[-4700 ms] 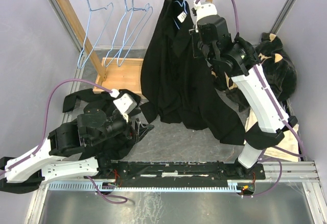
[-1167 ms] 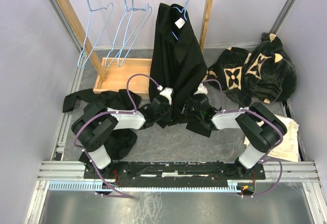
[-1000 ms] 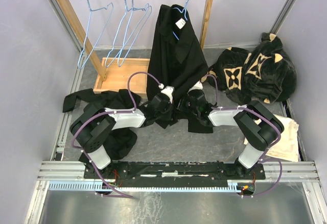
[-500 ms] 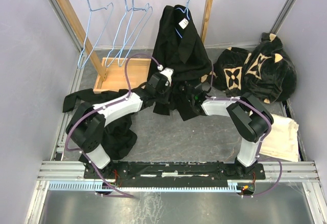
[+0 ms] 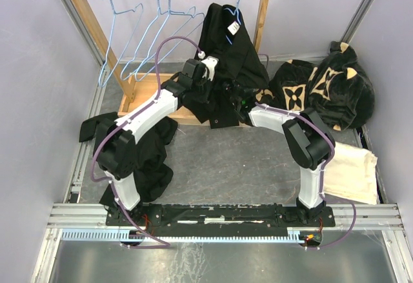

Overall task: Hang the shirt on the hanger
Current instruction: Adjust the shirt at the center of the board.

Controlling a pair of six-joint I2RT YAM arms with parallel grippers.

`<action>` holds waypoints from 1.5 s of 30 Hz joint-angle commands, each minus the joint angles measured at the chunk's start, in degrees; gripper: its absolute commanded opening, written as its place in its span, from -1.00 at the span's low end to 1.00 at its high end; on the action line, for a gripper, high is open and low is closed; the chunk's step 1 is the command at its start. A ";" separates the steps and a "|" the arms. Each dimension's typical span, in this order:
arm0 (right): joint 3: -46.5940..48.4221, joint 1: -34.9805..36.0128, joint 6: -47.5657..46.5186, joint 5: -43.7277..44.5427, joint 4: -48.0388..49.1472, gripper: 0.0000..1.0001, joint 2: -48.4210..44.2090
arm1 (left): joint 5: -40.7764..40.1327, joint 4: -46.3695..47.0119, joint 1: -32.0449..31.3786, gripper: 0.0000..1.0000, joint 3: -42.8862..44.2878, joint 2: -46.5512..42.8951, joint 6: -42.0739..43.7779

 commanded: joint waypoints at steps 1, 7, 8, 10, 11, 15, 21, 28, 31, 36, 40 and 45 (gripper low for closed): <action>7.26 2.08 -2.94 -8.36 3.08 -0.56 1.68 | 5.91 2.04 -1.36 -0.95 7.91 3.71 5.90; 11.97 0.56 -5.27 -11.92 2.31 -0.50 4.50 | 6.29 0.82 -1.11 -0.95 12.21 6.71 7.16; 12.33 0.24 -5.44 -12.29 2.51 -0.50 4.99 | 6.36 0.71 -1.01 -0.95 12.61 7.17 7.36; 12.65 -0.06 -6.19 -13.14 2.44 -0.49 5.76 | 6.75 0.61 -0.81 -0.95 12.87 7.84 7.54; 12.48 -0.27 -6.82 -13.49 2.34 -0.49 5.94 | 6.86 0.62 -0.62 -0.95 12.71 8.09 7.53; 13.91 -0.38 -10.12 -15.93 0.29 -0.48 7.81 | 7.97 1.35 -0.02 -0.95 12.14 9.27 7.00; 6.37 -0.46 -9.41 -13.32 0.59 -0.46 5.87 | 8.88 2.58 0.09 -0.93 8.79 9.74 4.53; -5.70 -0.51 -8.95 -6.72 4.01 -0.28 3.23 | 9.57 7.70 0.18 -0.82 1.54 9.25 0.04; -8.90 -0.47 -8.77 -5.07 4.52 -0.15 2.13 | 8.27 9.29 0.18 -0.77 -0.16 9.17 -1.17; -13.17 -0.50 -7.72 -2.19 3.64 0.11 -0.79 | 4.34 9.92 0.18 -0.56 -0.76 9.38 -2.60; -17.89 -0.35 -6.86 0.82 3.05 0.23 -4.40 | 0.70 10.89 0.36 -0.50 -0.54 9.40 -3.59; -25.34 -0.21 -5.57 3.58 1.86 0.32 -10.93 | -0.90 12.97 0.59 -0.67 0.85 11.29 -6.13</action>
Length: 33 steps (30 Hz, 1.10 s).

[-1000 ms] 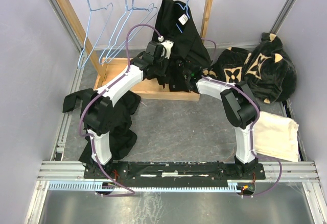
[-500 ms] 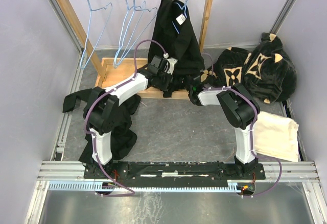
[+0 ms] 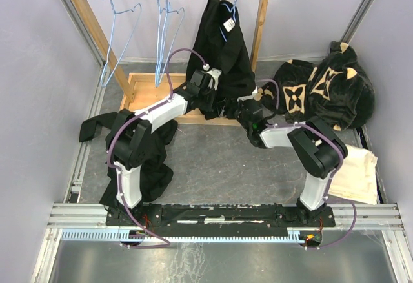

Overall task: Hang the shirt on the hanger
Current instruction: Adjust the shirt at the center of the board.

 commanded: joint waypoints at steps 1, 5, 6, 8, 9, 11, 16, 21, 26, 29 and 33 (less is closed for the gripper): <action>-6.14 1.00 1.69 2.69 0.71 0.33 -7.50 | -2.69 7.36 0.01 -0.70 2.69 2.01 -4.80; -11.36 1.36 2.22 3.78 -2.12 0.35 -13.60 | -5.31 8.50 0.01 -0.77 4.95 5.22 -6.54; -12.62 1.44 2.16 3.68 -3.05 0.35 -14.97 | -5.97 8.84 0.01 -0.75 5.31 5.70 -6.81; -14.92 1.49 1.56 3.48 -5.94 0.34 -18.34 | -7.23 9.72 0.01 -0.65 5.67 6.09 -7.26; -15.98 1.54 1.31 3.81 -7.95 0.34 -20.07 | -7.64 10.25 -0.06 -0.58 5.50 5.85 -7.40; -17.91 1.50 0.87 4.58 -12.15 0.34 -23.72 | -9.60 12.02 -0.04 -0.39 4.12 4.27 -7.35; -20.49 1.49 0.24 6.24 -25.70 0.36 -34.61 | -15.47 17.00 -0.14 0.01 -3.27 -3.63 -7.72; -22.02 1.47 4.01 9.78 -39.39 0.48 -45.88 | -16.09 16.33 -0.98 0.29 -6.96 -9.74 -7.93; -19.79 1.48 7.75 11.53 -55.48 0.57 -54.49 | -15.78 15.28 -3.02 0.36 -12.06 -14.70 -9.39; -16.29 1.48 11.95 15.33 -69.34 0.70 -58.24 | -21.23 14.09 -6.83 0.37 -15.95 -18.22 -10.84; -13.63 1.45 8.21 13.46 -76.71 0.97 -66.35 | -24.54 15.54 -10.78 0.39 -24.05 -24.36 -14.63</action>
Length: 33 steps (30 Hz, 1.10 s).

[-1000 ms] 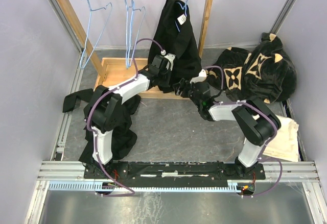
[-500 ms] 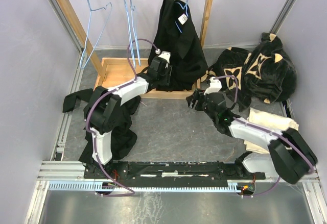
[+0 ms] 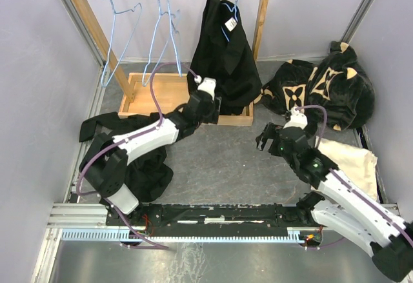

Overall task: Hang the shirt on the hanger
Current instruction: Adjust the shirt at the center of the board, then reset both arms

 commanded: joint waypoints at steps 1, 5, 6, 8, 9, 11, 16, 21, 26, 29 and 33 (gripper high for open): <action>4.60 0.12 -1.47 0.76 -13.21 0.98 -8.67 | -4.94 2.90 -3.50 0.40 -7.29 -7.38 -6.10; 5.21 0.07 -5.32 -1.84 -15.06 0.98 -14.52 | -3.55 4.08 -3.92 0.41 -12.87 -9.86 -8.16; 5.73 0.07 -6.29 -2.46 -15.84 0.98 -15.30 | -2.84 4.37 -4.07 0.41 -14.02 -10.22 -8.63; 7.05 0.10 -7.17 -2.16 -18.44 0.98 -15.97 | -1.85 5.44 -4.49 0.41 -16.45 -11.32 -9.52; 7.81 0.12 -7.31 -1.39 -19.61 0.98 -16.00 | -1.73 5.79 -5.03 0.41 -17.63 -11.93 -10.03; 9.58 0.08 -7.17 0.99 -22.05 0.98 -15.43 | -1.93 5.88 -6.21 0.41 -19.87 -13.16 -11.17; 16.06 0.06 -7.18 3.37 -27.72 0.98 -12.64 | -6.86 -1.04 -11.02 0.40 -22.00 -18.24 -15.40; 21.11 0.05 -12.45 0.96 -30.86 0.98 -11.11 | -15.30 -13.11 -18.28 0.37 -22.30 -27.68 -20.85; 26.64 0.07 -15.64 1.97 -33.25 0.98 -12.48 | -20.20 -23.45 -22.03 0.43 -22.87 -39.85 -23.52; 31.96 0.12 -18.78 2.81 -34.49 0.98 -12.26 | -21.23 -26.22 -22.08 0.47 -22.16 -47.97 -21.30; 38.08 0.09 -23.82 5.03 -36.00 0.99 -11.74 | -21.17 -26.51 -22.06 0.62 -20.30 -55.30 -14.49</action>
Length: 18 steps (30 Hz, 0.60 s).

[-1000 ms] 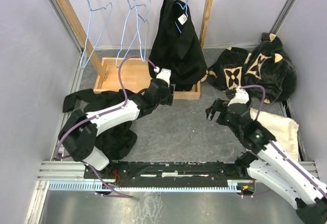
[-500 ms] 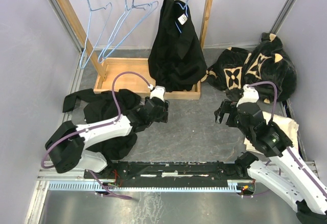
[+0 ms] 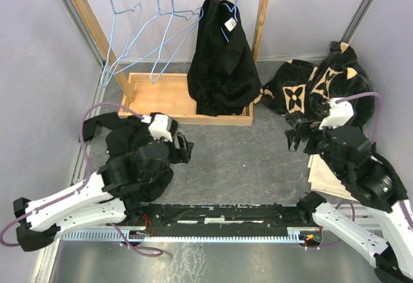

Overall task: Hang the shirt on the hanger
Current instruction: Reset both arms

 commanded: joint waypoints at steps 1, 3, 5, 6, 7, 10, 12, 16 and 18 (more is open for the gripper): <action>6.60 0.05 -7.27 3.84 -1.28 0.99 -0.29 | -3.01 -2.39 -0.26 0.63 2.82 -6.93 6.71; 6.66 0.09 -8.70 4.41 -1.76 0.99 -1.42 | -2.09 -2.32 -0.28 0.65 3.66 -9.09 10.44; 5.45 0.06 -8.66 5.40 -2.49 0.98 -3.47 | -1.50 -3.54 -0.28 0.66 4.67 -10.51 12.85; 4.66 0.03 -8.31 5.80 -2.58 0.98 -4.66 | -1.48 -4.25 -0.28 0.66 5.24 -11.12 13.66; 3.65 0.04 -7.85 6.08 -2.57 0.98 -5.94 | -1.66 -4.94 -0.32 0.66 5.73 -11.65 14.38; 0.70 0.10 -6.16 6.56 -2.30 0.98 -9.41 | -3.19 -5.88 -0.28 0.67 5.48 -13.69 15.98; -0.83 0.11 -4.57 7.30 -2.80 0.99 -10.93 | -3.76 -6.13 -0.27 0.68 4.38 -15.38 16.35; -2.16 0.10 -2.85 8.02 -3.77 0.99 -12.63 | -4.63 -6.33 -0.33 0.72 2.22 -19.09 14.54; -2.05 0.07 -2.84 8.60 -3.75 0.99 -13.34 | -4.22 -5.75 -0.23 0.72 1.92 -20.31 14.66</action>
